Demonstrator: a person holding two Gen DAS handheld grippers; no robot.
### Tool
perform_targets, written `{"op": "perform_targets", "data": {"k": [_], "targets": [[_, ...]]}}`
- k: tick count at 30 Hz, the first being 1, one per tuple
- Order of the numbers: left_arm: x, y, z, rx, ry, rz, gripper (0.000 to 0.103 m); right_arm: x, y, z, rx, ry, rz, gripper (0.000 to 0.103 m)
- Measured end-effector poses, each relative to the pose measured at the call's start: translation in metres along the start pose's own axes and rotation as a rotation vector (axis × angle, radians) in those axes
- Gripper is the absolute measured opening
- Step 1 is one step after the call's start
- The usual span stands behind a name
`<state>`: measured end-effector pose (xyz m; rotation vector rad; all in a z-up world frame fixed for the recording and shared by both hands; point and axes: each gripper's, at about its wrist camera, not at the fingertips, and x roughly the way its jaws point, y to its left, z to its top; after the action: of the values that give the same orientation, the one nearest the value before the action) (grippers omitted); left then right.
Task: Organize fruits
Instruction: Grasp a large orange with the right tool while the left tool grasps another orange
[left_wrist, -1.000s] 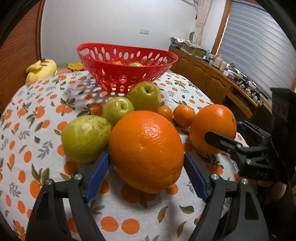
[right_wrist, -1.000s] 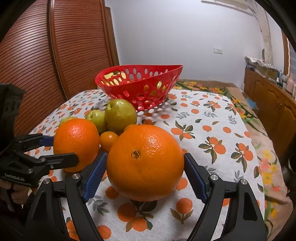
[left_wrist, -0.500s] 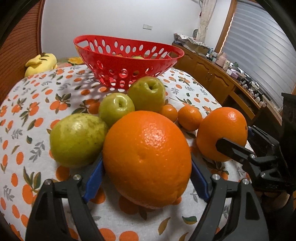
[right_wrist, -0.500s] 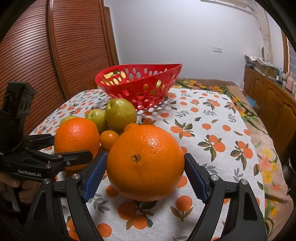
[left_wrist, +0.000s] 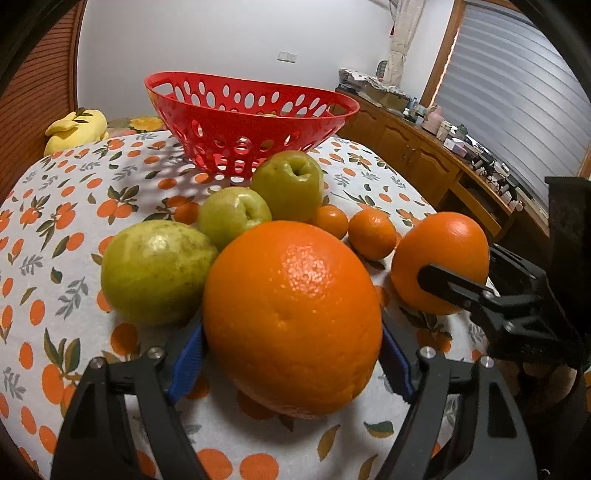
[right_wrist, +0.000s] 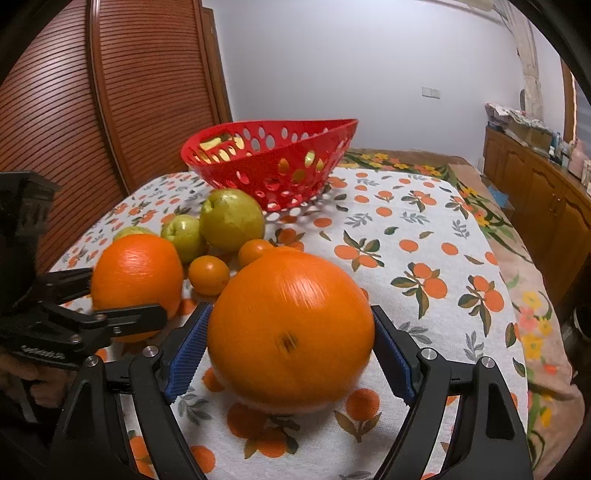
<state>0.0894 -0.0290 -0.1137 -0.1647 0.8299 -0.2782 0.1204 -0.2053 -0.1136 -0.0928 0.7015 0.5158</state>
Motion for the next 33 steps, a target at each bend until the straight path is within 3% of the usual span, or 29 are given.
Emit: {"op": "perform_targets", "data": {"k": [20,27,33], "targets": [[-0.019,-0.005,-0.003,0.015,-0.02,-0.022,0.08,-0.011,-0.006,-0.007,0.033,0.036,0.015,0.085],[-0.024,-0.008,-0.003,0.021,-0.03,-0.03,0.08,-0.017,-0.003,-0.018,0.008,0.066,0.039,0.093],[-0.025,-0.009,-0.003,0.022,-0.03,-0.029,0.08,-0.02,-0.004,-0.025,0.019,0.093,0.071,0.093]]}}
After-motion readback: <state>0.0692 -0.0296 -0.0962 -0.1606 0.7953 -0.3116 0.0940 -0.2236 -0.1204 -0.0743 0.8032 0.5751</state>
